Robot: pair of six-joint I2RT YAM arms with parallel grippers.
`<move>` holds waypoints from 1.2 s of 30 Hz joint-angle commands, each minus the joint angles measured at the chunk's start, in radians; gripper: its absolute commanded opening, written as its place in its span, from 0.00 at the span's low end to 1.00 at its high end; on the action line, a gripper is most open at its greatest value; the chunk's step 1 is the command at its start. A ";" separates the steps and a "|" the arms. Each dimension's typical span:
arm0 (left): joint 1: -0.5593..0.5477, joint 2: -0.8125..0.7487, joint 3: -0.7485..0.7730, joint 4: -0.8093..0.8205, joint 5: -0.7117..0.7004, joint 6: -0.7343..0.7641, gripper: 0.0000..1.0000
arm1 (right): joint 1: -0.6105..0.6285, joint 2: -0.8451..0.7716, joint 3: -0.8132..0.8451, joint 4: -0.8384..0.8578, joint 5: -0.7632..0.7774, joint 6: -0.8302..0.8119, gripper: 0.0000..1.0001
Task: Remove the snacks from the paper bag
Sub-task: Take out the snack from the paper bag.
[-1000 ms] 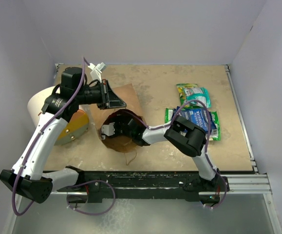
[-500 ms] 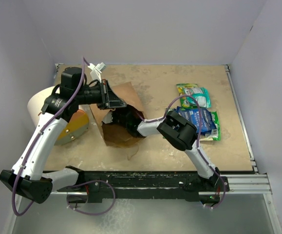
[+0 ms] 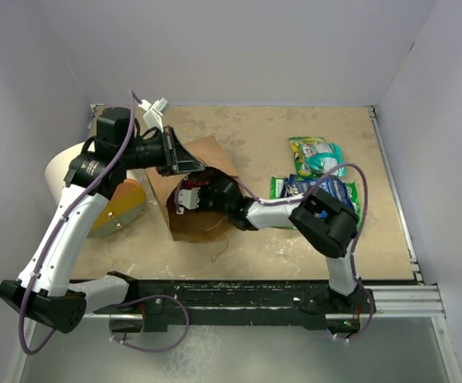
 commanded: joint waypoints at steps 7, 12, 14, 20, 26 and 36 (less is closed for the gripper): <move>0.024 0.004 0.076 0.056 -0.023 0.012 0.00 | 0.064 -0.354 -0.274 0.021 -0.228 0.208 0.00; 0.024 0.010 0.055 0.104 0.014 -0.025 0.00 | 0.065 -0.350 -0.264 0.008 -0.144 0.217 0.00; 0.024 0.014 0.047 0.122 0.033 -0.035 0.00 | 0.064 -0.301 -0.213 0.004 -0.123 0.240 0.00; 0.025 0.022 0.054 0.105 0.000 -0.032 0.00 | 0.055 -0.368 -0.256 0.057 -0.251 0.237 0.00; 0.027 0.036 0.064 0.079 -0.067 -0.044 0.00 | 0.055 -0.753 -0.308 -0.301 -0.518 0.222 0.00; 0.037 0.058 0.069 0.051 -0.082 -0.032 0.00 | 0.055 -1.176 -0.273 -0.432 0.172 0.527 0.00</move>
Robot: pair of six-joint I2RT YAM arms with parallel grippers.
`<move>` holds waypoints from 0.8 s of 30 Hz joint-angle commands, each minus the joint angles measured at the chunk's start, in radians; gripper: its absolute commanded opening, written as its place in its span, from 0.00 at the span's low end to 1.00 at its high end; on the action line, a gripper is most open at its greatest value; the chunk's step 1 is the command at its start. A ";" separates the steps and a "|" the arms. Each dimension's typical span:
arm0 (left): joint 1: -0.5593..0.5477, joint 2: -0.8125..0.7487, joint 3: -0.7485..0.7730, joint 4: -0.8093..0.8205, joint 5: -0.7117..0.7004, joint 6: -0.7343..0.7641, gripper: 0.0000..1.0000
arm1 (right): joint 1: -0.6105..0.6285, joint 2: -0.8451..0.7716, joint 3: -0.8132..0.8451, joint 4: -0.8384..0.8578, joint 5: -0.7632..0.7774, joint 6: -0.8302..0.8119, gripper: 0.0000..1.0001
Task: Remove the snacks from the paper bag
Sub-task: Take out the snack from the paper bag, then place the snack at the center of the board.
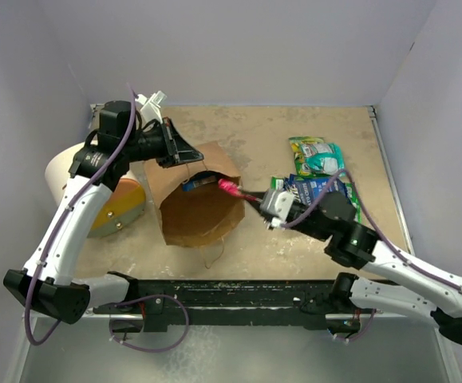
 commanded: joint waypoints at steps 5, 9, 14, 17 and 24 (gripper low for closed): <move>0.010 -0.005 0.029 0.009 -0.006 0.010 0.00 | -0.138 0.149 0.252 -0.275 1.087 0.472 0.00; 0.010 -0.018 0.028 0.003 -0.007 0.010 0.00 | -0.374 0.285 0.343 -0.565 1.033 0.749 0.00; 0.010 -0.021 0.032 0.000 0.001 0.007 0.00 | -0.503 0.467 0.385 -0.796 0.976 0.801 0.00; 0.010 -0.017 0.031 0.003 0.010 0.004 0.00 | -0.517 0.557 0.373 -0.829 1.049 0.782 0.00; 0.010 -0.014 0.028 0.011 0.027 -0.002 0.00 | -0.527 0.673 0.373 -0.810 1.070 0.739 0.19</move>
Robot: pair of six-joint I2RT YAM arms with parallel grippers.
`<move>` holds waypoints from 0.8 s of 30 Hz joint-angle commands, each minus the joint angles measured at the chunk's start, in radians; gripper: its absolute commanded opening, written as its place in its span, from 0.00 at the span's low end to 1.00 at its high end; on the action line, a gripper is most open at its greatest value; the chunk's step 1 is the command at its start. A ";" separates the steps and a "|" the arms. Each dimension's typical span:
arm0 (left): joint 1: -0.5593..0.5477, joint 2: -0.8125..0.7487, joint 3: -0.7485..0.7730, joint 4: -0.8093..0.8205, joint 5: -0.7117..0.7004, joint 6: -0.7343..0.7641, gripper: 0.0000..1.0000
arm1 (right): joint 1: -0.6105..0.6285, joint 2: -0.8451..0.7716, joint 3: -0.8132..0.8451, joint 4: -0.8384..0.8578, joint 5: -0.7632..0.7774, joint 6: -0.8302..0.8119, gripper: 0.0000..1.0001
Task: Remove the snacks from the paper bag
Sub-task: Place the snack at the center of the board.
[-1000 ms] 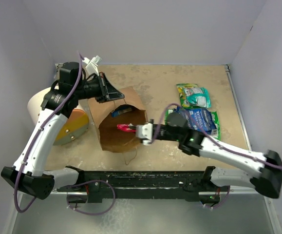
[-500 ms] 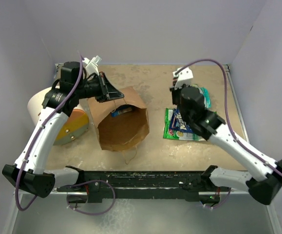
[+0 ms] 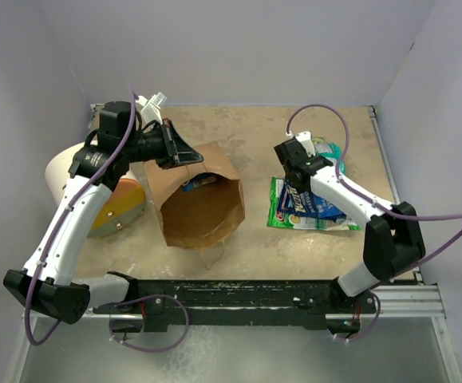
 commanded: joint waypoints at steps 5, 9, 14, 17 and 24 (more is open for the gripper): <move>0.007 -0.022 0.017 0.039 0.030 -0.008 0.00 | -0.003 -0.006 0.063 -0.068 -0.140 0.039 0.58; 0.008 -0.022 0.016 0.044 0.047 -0.013 0.00 | -0.004 -0.116 0.073 -0.064 -0.216 0.018 0.75; 0.008 -0.027 0.011 0.051 0.066 -0.018 0.00 | -0.003 -0.306 0.027 0.098 -0.441 -0.185 0.80; 0.007 -0.031 0.011 0.051 0.071 -0.019 0.00 | -0.002 -0.393 -0.013 0.183 -0.701 -0.265 0.86; 0.008 -0.045 0.007 0.039 0.070 -0.020 0.00 | 0.237 -0.497 -0.069 0.431 -1.026 -0.402 1.00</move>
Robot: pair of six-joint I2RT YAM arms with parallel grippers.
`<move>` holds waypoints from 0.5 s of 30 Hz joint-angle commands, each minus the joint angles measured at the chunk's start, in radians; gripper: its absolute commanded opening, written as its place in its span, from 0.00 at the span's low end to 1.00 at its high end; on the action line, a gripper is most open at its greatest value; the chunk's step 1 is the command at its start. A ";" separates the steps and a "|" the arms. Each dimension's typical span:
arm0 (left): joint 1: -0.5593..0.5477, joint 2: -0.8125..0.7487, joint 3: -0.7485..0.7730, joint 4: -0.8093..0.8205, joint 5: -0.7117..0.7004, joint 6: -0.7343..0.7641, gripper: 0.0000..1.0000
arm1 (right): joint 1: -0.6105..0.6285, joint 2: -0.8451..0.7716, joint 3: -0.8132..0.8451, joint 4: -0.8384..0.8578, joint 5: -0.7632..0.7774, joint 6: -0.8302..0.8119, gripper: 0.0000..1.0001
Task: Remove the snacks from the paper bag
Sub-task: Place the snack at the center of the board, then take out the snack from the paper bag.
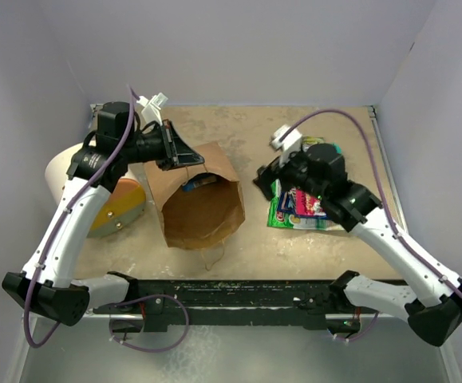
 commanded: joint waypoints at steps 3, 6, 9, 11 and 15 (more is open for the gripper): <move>0.007 -0.039 0.007 0.037 0.021 -0.015 0.00 | 0.293 -0.014 -0.042 0.283 -0.288 -0.192 0.99; 0.007 -0.040 0.007 0.042 0.032 -0.024 0.00 | 0.428 0.033 -0.054 0.339 -0.250 -0.255 0.99; 0.007 -0.042 0.007 0.045 0.045 -0.030 0.00 | 0.553 0.079 -0.070 0.390 -0.184 -0.358 1.00; 0.007 -0.039 0.006 0.045 0.058 -0.030 0.00 | 0.609 0.106 -0.099 0.450 -0.120 -0.407 1.00; 0.007 -0.036 -0.011 0.045 0.082 -0.032 0.00 | 0.636 0.190 -0.171 0.531 -0.070 -0.556 0.78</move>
